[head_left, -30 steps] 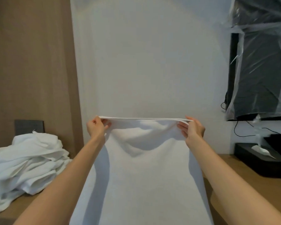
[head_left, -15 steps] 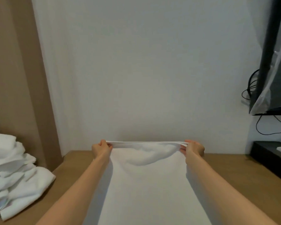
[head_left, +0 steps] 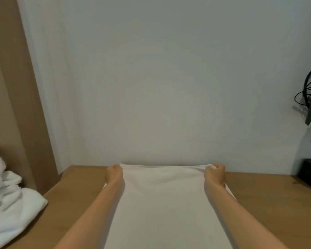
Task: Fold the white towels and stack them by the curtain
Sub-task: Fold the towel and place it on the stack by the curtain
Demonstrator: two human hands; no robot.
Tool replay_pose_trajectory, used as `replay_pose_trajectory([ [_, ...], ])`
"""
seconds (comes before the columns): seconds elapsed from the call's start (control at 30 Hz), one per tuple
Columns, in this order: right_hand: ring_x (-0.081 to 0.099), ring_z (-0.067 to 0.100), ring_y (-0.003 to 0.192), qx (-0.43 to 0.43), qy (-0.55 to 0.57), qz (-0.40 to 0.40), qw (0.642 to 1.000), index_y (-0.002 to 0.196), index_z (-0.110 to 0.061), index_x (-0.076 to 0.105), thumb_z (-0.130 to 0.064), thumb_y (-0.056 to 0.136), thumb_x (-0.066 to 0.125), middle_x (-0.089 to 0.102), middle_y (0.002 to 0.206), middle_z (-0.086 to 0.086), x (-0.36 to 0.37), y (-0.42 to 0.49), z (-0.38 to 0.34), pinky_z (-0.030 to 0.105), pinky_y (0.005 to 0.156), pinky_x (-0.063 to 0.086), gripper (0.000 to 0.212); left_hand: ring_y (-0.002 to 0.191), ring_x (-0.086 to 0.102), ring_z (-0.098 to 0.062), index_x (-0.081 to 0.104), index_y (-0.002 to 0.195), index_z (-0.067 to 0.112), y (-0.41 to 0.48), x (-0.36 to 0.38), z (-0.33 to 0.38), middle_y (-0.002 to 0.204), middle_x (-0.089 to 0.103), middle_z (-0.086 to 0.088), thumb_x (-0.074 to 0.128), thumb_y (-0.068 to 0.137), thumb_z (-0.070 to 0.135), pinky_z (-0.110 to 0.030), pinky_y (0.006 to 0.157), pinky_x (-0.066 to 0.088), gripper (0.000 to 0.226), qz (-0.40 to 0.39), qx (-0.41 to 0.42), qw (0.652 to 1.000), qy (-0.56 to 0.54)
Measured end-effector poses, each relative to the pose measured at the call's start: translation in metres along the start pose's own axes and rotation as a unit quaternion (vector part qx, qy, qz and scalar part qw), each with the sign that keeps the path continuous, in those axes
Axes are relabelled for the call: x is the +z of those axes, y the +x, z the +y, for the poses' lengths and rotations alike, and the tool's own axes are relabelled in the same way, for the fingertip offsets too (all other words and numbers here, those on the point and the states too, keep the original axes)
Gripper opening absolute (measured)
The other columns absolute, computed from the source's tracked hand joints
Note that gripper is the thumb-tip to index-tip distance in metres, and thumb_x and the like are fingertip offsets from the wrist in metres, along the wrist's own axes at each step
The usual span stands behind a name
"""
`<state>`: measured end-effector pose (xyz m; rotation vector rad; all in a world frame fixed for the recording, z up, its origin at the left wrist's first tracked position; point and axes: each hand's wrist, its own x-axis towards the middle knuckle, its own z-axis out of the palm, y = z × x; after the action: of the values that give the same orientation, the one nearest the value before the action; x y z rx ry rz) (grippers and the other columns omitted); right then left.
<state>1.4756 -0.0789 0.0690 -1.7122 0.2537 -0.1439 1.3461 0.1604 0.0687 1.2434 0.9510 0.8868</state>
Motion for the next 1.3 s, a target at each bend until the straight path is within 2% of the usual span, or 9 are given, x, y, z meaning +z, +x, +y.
replay_pose_trajectory([
  [0.07, 0.056, 0.035, 0.107, -0.03, -0.048, -0.017, 0.998, 0.12, -0.016, 0.042, -0.006, 0.086, 0.045, 0.059, 0.118, 0.016, 0.001, -0.009, 0.002, 0.039, 0.093, 0.04, 0.036, 0.085, 0.048, -0.024, 0.049, 0.1, 0.004, -0.007, 0.0, -0.002, 0.091, 0.048, -0.014, 0.033, 0.099, 0.003, -0.02, 0.065, 0.037, 0.016, -0.039, 0.038, 0.998, 0.031],
  [0.17, 0.048, 0.029, 0.121, -0.146, -0.136, -0.035, 0.979, 0.137, -0.019, 0.035, -0.007, 0.089, 0.045, 0.051, 0.134, 0.007, 0.005, -0.033, 0.004, 0.038, 0.099, 0.035, 0.05, 0.129, 0.039, -0.028, 0.037, 0.138, 0.007, -0.026, -0.004, -0.009, 0.144, 0.035, -0.014, 0.029, 0.1, 0.003, -0.029, 0.105, 0.032, 0.039, -0.137, 0.183, 0.96, 0.164],
  [0.27, 0.038, 0.022, 0.133, -0.284, -0.209, -0.128, 0.927, 0.141, -0.017, 0.04, -0.004, 0.09, 0.04, 0.042, 0.145, 0.005, 0.018, -0.062, 0.003, 0.032, 0.109, 0.029, 0.053, 0.147, -0.002, -0.017, 0.013, 0.151, 0.009, -0.048, 0.004, -0.012, 0.16, 0.002, -0.004, 0.025, 0.103, 0.011, -0.028, 0.116, -0.001, 0.05, -0.233, 0.343, 0.831, 0.372],
  [0.37, 0.011, 0.018, 0.147, -0.367, -0.382, -0.237, 0.814, 0.149, -0.018, 0.027, -0.017, 0.099, 0.031, 0.016, 0.159, 0.002, 0.034, -0.083, 0.013, 0.038, 0.119, 0.003, 0.05, 0.147, -0.011, -0.02, 0.003, 0.152, 0.011, -0.073, 0.023, -0.024, 0.16, -0.006, -0.002, 0.017, 0.104, 0.025, -0.04, 0.117, -0.008, 0.052, -0.276, 0.337, 0.709, 0.554],
  [0.43, 0.0, 0.021, 0.148, -0.349, -0.459, -0.267, 0.772, 0.152, -0.027, 0.015, -0.032, 0.103, 0.02, 0.005, 0.161, -0.002, 0.039, -0.085, 0.023, 0.048, 0.117, -0.005, 0.05, 0.147, -0.011, -0.02, 0.002, 0.153, 0.016, -0.076, 0.027, -0.035, 0.161, -0.006, 0.0, 0.012, 0.104, 0.033, -0.043, 0.117, -0.01, 0.053, -0.273, 0.308, 0.679, 0.608],
  [0.57, -0.005, 0.021, 0.148, -0.313, -0.493, -0.271, 0.765, 0.149, -0.047, 0.008, -0.052, 0.099, 0.012, -0.001, 0.161, -0.009, 0.032, -0.065, 0.023, 0.057, 0.113, -0.011, 0.05, 0.147, -0.006, -0.013, 0.006, 0.152, 0.036, -0.059, 0.018, -0.032, 0.16, -0.003, 0.009, 0.011, 0.101, 0.047, -0.047, 0.116, -0.012, 0.052, -0.262, 0.277, 0.686, 0.619],
  [0.77, -0.007, 0.023, 0.147, -0.286, -0.518, -0.255, 0.765, 0.147, -0.051, 0.006, -0.066, 0.094, 0.011, -0.002, 0.159, -0.017, 0.002, -0.021, 0.025, 0.06, 0.111, -0.014, 0.056, 0.147, -0.01, -0.014, 0.007, 0.148, 0.047, -0.028, 0.001, -0.027, 0.159, -0.007, 0.013, 0.011, 0.095, 0.062, -0.059, 0.111, -0.012, 0.056, -0.226, 0.255, 0.683, 0.646],
  [1.1, 0.003, 0.038, 0.145, -0.25, -0.545, -0.18, 0.78, 0.151, -0.039, 0.01, -0.067, 0.092, 0.01, 0.005, 0.161, -0.008, -0.03, 0.001, 0.031, 0.051, 0.116, -0.005, 0.065, 0.148, -0.002, -0.024, 0.007, 0.151, 0.039, -0.004, -0.023, -0.017, 0.161, -0.006, 0.001, 0.017, 0.093, 0.066, -0.048, 0.118, -0.001, 0.065, -0.19, 0.196, 0.724, 0.634],
  [1.3, -0.002, 0.032, 0.147, -0.238, -0.546, -0.176, 0.784, 0.153, -0.027, 0.01, -0.061, 0.096, 0.011, 0.001, 0.161, -0.005, -0.033, -0.004, 0.029, 0.053, 0.116, -0.006, 0.066, 0.148, 0.0, -0.02, 0.009, 0.153, 0.025, -0.01, -0.026, -0.016, 0.161, 0.0, -0.001, 0.019, 0.099, 0.054, -0.043, 0.119, -0.001, 0.062, -0.182, 0.216, 0.737, 0.615],
])
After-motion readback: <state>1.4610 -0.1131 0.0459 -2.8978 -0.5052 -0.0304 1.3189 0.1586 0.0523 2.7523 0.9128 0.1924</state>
